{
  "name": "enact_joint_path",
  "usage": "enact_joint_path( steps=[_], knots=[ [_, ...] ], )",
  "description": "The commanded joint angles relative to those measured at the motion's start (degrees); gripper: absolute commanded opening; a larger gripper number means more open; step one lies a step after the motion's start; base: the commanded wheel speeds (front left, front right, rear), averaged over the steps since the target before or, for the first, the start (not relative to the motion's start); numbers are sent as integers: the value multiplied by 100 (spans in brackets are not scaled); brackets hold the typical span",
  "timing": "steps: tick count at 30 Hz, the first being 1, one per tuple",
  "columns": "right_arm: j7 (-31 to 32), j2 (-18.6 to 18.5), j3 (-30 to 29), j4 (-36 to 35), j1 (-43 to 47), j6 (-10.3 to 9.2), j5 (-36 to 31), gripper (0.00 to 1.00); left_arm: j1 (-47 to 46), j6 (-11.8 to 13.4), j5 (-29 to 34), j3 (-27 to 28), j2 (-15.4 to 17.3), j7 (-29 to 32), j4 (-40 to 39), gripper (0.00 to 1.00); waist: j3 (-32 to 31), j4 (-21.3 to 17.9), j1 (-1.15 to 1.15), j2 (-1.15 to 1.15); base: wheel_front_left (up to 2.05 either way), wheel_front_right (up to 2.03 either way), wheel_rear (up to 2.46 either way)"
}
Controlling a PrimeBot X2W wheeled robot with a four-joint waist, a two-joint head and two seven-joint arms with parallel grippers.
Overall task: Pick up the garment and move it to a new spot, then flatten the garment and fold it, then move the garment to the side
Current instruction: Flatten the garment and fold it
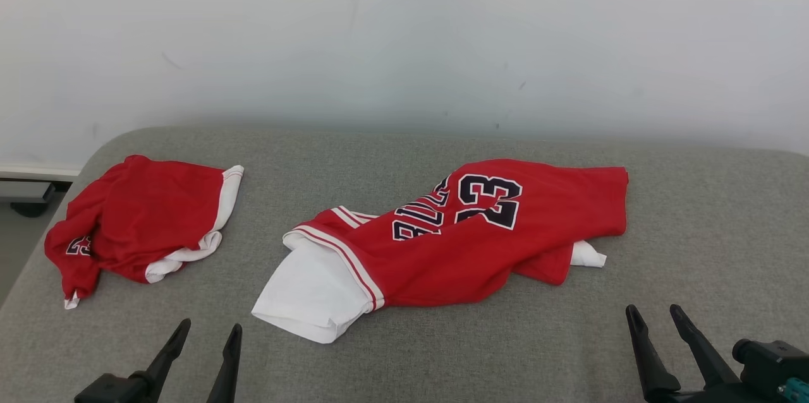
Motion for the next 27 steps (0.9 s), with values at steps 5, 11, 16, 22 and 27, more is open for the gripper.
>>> enact_joint_path(
  steps=[5, 11, 16, 22, 27],
  knots=[
    [-6, -6, -34, -10, -31, -10, 33, 100, -33, 48, 14, -8, 37, 51, -69, 100, 11, 34, 0, 0, 0, 0, 0],
    [28, -6, -1, -26, -76, -10, 17, 100, -20, 76, -56, -6, 13, 86, -104, 100, 37, 58, 0, 0, 0, 0, 0],
    [294, -7, 61, -100, -224, -10, -185, 100, -252, -53, -169, -71, -17, 301, -24, 100, 93, 82, 0, 0, 0, 0, 0],
    [1131, -7, 50, -234, -552, -10, -472, 100, -844, -321, -326, -178, -45, 886, 299, 100, 280, 115, 0, 0, 0, 0, 0],
    [1925, -6, 49, -188, -993, -10, -756, 100, -1487, -559, -477, -340, -176, 1475, 807, 100, 558, 132, 0, 0, 0, 0, 0]
  ],
)
